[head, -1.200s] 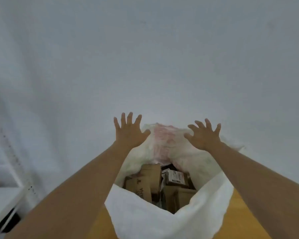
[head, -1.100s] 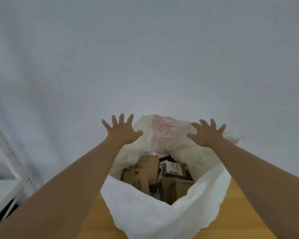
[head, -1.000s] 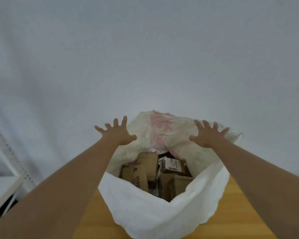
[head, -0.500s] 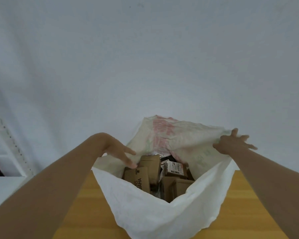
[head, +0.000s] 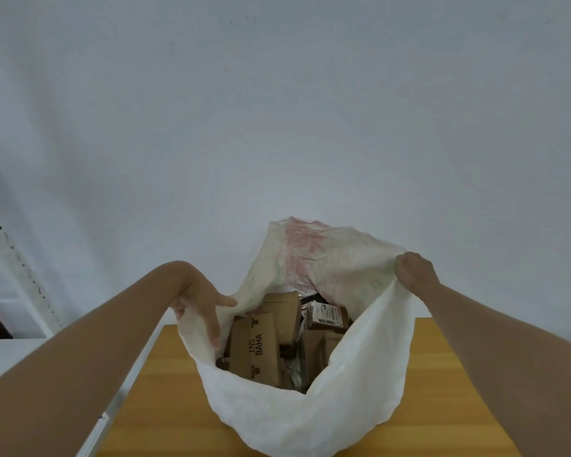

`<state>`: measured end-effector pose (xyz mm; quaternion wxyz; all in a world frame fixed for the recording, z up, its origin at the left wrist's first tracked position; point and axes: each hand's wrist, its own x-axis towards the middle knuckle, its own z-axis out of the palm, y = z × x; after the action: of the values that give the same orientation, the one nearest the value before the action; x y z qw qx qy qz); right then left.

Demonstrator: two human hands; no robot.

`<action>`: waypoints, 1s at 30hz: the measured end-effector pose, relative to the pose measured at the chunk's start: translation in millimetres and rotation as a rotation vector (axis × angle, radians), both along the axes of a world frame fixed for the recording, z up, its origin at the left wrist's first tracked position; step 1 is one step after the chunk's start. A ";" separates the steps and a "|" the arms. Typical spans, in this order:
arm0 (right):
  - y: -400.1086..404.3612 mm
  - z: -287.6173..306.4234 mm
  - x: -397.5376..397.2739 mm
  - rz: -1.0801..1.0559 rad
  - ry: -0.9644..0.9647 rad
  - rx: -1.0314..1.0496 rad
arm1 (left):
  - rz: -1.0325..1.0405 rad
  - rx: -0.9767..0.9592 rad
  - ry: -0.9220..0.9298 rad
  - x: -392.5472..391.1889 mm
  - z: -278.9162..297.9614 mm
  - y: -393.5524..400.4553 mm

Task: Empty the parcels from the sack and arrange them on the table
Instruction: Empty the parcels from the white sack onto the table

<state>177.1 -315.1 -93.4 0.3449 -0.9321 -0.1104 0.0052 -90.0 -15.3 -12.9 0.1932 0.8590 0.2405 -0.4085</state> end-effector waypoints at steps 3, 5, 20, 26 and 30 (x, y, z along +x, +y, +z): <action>5.1 -5.1 -1.3 0.149 0.064 0.019 | -0.087 0.090 0.026 11.8 -10.5 -15.4; 7.7 -9.1 0.5 0.240 0.056 -0.109 | -0.168 0.209 0.029 17.9 -13.5 -27.4; 5.8 -39.5 9.1 0.109 0.460 0.183 | -0.164 0.315 -0.426 49.3 -46.9 -39.1; 11.3 -31.3 12.5 0.186 0.611 0.355 | -0.264 0.819 -0.563 58.6 -59.5 -33.2; 16.4 -25.9 12.3 0.284 0.590 0.374 | -0.201 0.833 -0.550 56.5 -69.6 -26.7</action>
<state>189.3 -298.6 -119.3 0.5220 -0.7868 -0.1332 0.3011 -33.5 -42.0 -82.4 -0.1497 0.9578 0.2394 -0.0533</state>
